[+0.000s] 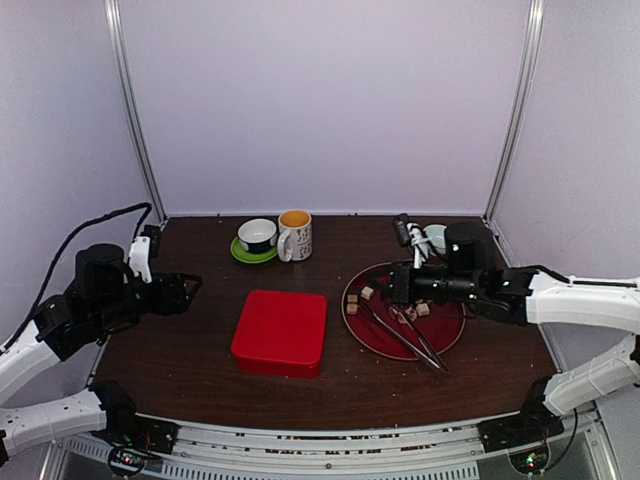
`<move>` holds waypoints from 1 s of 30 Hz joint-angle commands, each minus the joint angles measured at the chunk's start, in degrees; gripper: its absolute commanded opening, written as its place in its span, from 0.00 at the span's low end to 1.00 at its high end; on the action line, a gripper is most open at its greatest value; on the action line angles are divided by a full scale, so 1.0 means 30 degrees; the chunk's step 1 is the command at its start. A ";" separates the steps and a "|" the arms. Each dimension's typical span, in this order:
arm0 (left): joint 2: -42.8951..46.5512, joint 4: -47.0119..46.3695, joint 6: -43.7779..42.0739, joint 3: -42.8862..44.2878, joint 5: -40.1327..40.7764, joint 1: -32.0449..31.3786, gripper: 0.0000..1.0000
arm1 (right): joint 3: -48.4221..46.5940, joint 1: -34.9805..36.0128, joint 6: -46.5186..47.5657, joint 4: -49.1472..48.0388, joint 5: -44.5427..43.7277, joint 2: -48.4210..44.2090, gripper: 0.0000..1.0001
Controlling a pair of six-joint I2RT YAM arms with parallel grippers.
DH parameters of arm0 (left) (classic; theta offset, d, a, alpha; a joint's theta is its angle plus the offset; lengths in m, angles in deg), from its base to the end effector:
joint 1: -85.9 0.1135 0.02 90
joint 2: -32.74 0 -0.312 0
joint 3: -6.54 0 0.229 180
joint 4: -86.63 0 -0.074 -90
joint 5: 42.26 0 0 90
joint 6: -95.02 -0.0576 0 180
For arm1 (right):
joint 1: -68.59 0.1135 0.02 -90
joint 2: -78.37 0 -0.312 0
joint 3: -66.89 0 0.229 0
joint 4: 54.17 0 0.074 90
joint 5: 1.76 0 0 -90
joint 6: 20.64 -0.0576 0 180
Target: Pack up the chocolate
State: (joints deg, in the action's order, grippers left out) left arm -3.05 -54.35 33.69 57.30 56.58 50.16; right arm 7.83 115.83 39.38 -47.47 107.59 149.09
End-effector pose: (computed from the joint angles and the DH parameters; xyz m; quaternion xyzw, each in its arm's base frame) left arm 0.0926 -0.0557 0.3018 0.0097 0.8374 -0.2345 0.4936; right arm 0.1646 0.2061 0.3213 -0.2172 0.7755 0.4665 0.3658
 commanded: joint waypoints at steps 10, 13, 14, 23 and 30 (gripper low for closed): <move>0.2453 -0.1193 -0.3257 -0.1055 0.6125 -0.0054 0.98 | 0.3996 -0.1722 0.5871 0.5264 -1.1927 -1.0025 0.49; 0.3207 -0.2321 -0.3739 -0.1990 0.6598 -0.0047 0.98 | 0.5127 -0.2000 0.5888 0.4726 -1.4695 -1.1194 0.99; 0.3336 -0.2694 -0.3940 -0.2322 0.7054 -0.0042 0.98 | 0.5408 -0.2164 0.5878 0.4671 -1.5495 -1.1383 1.00; 0.1893 -0.9042 -0.5339 -0.5669 1.0425 0.2634 0.98 | 0.8087 -0.4581 0.8674 -0.1370 -1.9845 -1.1054 1.00; -0.1798 -1.3027 -0.5758 -0.6584 0.8672 0.7201 0.98 | 1.1660 -1.0563 0.8896 -0.9381 -1.5263 -0.9429 1.00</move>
State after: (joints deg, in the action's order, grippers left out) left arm -4.49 -81.58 18.70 37.80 83.90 67.97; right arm 39.19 92.55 66.07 -59.53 55.16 117.85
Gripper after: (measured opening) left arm 0.977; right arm 1.000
